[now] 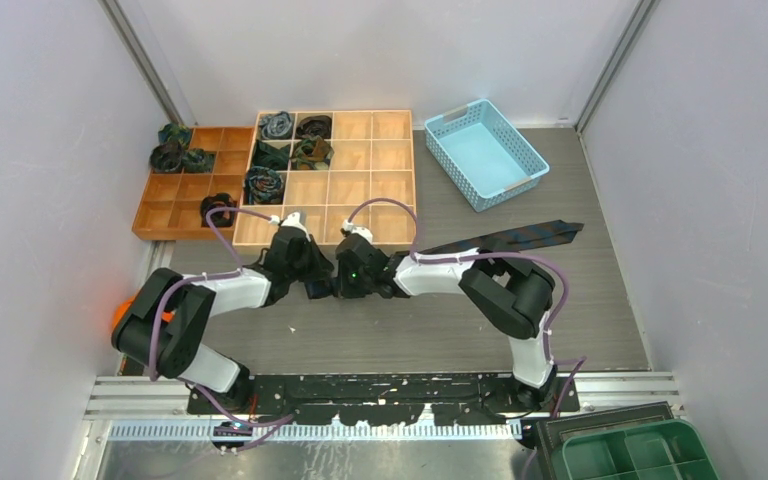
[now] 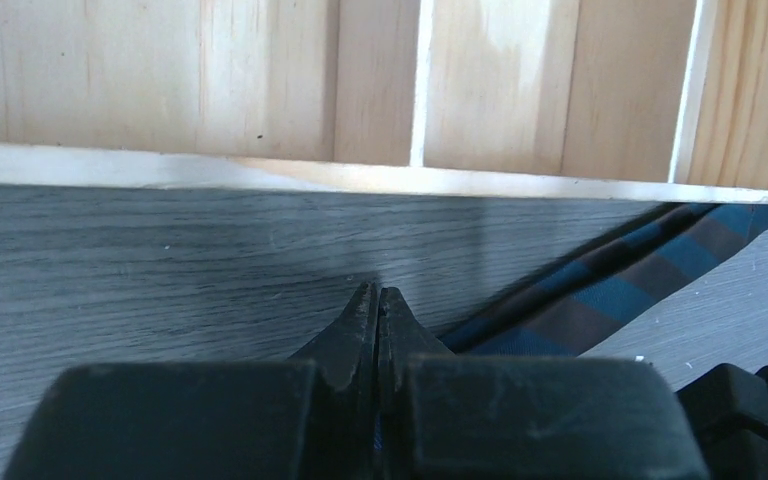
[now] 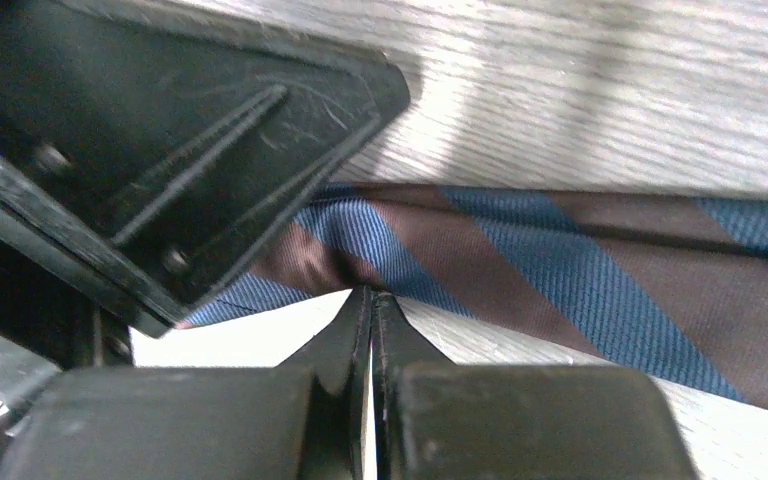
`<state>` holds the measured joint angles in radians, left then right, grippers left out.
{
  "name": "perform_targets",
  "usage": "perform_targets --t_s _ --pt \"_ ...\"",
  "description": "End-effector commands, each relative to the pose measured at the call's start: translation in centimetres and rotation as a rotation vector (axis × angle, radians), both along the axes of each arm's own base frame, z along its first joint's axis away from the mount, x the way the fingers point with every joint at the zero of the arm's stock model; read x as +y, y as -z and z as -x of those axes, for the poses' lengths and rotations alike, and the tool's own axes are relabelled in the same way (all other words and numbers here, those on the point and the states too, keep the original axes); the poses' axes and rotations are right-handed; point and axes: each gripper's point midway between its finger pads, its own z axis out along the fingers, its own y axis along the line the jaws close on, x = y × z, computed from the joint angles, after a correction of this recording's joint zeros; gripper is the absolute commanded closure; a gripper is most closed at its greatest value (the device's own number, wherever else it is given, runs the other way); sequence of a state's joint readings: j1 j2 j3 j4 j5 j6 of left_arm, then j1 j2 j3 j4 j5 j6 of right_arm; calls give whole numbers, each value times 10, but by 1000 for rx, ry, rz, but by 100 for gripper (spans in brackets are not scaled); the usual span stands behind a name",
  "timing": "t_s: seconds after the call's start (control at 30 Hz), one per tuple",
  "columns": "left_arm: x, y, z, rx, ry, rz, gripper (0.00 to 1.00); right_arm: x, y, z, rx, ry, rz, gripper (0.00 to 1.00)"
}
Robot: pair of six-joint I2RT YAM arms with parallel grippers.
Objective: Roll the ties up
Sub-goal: Roll the tie at the center of the board.
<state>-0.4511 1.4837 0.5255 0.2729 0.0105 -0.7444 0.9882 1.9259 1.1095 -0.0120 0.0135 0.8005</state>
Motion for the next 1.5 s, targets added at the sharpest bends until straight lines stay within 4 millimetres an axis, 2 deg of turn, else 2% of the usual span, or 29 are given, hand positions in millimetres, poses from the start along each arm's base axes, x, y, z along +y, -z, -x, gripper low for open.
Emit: perform_targets --t_s 0.0,0.1,0.17,0.2,0.27,0.37,0.4,0.43,0.47,0.5,0.53,0.63,0.77,0.87,0.97,1.2,1.27,1.33,1.47 --pt "0 -3 -6 -34 -4 11 100 -1 15 -5 -4 10 36 98" --pt "6 -2 -9 -38 -33 -18 100 -1 12 -2 -7 -11 32 98" --pt "11 -11 -14 -48 -55 -22 100 -3 -1 1 -39 -27 36 94" --pt "16 -20 -18 -61 -76 -18 100 -6 -12 6 -71 -42 60 89" --pt "27 -50 -24 -125 -125 -27 100 -14 -28 11 -140 -55 135 80" --pt "60 -116 -26 -249 -254 -93 100 -20 -53 14 -245 -52 216 68" --pt "75 -147 -20 -316 -300 -106 100 -21 -61 14 -285 -44 240 63" --pt "87 -161 -16 -336 -335 -141 100 -19 -66 17 -305 -57 256 61" --pt "101 -191 -6 -401 -382 -141 100 -18 -72 16 -332 -58 286 57" --pt "115 -210 5 -435 -421 -153 100 -15 -75 17 -349 -69 310 54" --pt "130 -221 18 -444 -468 -180 100 -6 -83 17 -369 -78 315 52" --pt "163 -258 57 -512 -569 -172 100 11 -87 18 -408 -111 361 44" --pt "198 -292 104 -618 -666 -141 100 33 -80 13 -422 -133 405 40" --pt "221 -306 131 -665 -731 -155 100 50 -76 7 -425 -137 415 40" --pt "236 -311 148 -671 -770 -189 100 59 -69 2 -413 -132 451 41" --pt "246 -310 159 -670 -792 -217 100 65 -51 -2 -391 -111 506 45" --pt "246 -309 159 -671 -790 -223 100 64 -46 -5 -396 -93 525 54" --pt "246 -308 159 -670 -788 -225 100 64 -44 -10 -407 -77 544 70" --pt "244 -308 157 -670 -777 -220 100 62 -39 -10 -409 -87 562 78"
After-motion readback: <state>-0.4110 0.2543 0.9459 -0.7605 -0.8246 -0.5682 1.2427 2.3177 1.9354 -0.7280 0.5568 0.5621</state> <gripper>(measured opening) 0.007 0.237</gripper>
